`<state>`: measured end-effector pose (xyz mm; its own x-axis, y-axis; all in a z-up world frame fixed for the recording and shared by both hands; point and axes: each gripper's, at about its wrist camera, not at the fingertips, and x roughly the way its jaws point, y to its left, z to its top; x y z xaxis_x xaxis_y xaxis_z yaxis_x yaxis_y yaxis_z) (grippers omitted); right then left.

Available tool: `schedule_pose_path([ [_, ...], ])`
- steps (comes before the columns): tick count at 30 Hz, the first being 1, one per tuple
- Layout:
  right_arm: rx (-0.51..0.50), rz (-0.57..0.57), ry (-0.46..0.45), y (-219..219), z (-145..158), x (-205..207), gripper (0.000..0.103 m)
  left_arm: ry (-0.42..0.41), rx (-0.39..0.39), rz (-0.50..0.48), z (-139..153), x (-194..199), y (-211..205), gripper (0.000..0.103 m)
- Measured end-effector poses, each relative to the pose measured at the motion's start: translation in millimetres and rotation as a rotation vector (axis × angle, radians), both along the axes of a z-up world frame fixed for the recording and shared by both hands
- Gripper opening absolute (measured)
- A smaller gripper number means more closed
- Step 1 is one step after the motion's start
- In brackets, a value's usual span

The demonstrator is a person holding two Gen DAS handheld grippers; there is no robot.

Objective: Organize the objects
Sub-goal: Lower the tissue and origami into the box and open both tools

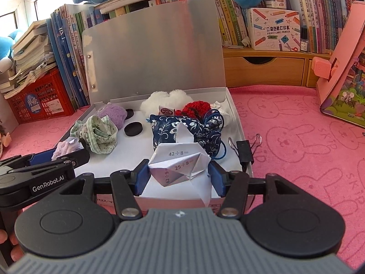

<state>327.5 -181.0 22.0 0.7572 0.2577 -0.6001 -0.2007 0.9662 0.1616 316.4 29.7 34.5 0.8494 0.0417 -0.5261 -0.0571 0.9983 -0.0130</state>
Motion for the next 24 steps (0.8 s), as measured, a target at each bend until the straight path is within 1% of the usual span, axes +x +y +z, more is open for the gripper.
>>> schedule_pose_path([
  [7, -0.007, 0.006, 0.036, 5.6, -12.1, 13.0, 0.070, 0.025, 0.002, 0.010, -9.9, 10.7, 2.8, 0.060],
  [16, -0.006, -0.001, 0.051, 14.3, -16.4, 38.1, 0.070, 0.045, 0.020, 0.043, -19.3, 28.0, 11.5, 0.060],
  [19, -0.012, -0.006, 0.050, 14.7, -18.0, 45.1, 0.069, 0.048, 0.016, 0.056, -18.4, 35.1, 15.2, 0.061],
  [21, -0.016, -0.013, 0.044, 14.3, -18.1, 48.7, 0.070, 0.048, 0.026, 0.059, -17.5, 40.4, 15.2, 0.061],
  [24, 0.011, -0.016, 0.046, 9.6, -18.7, 49.5, 0.070, 0.052, 0.027, 0.063, -18.6, 42.4, 14.5, 0.061],
])
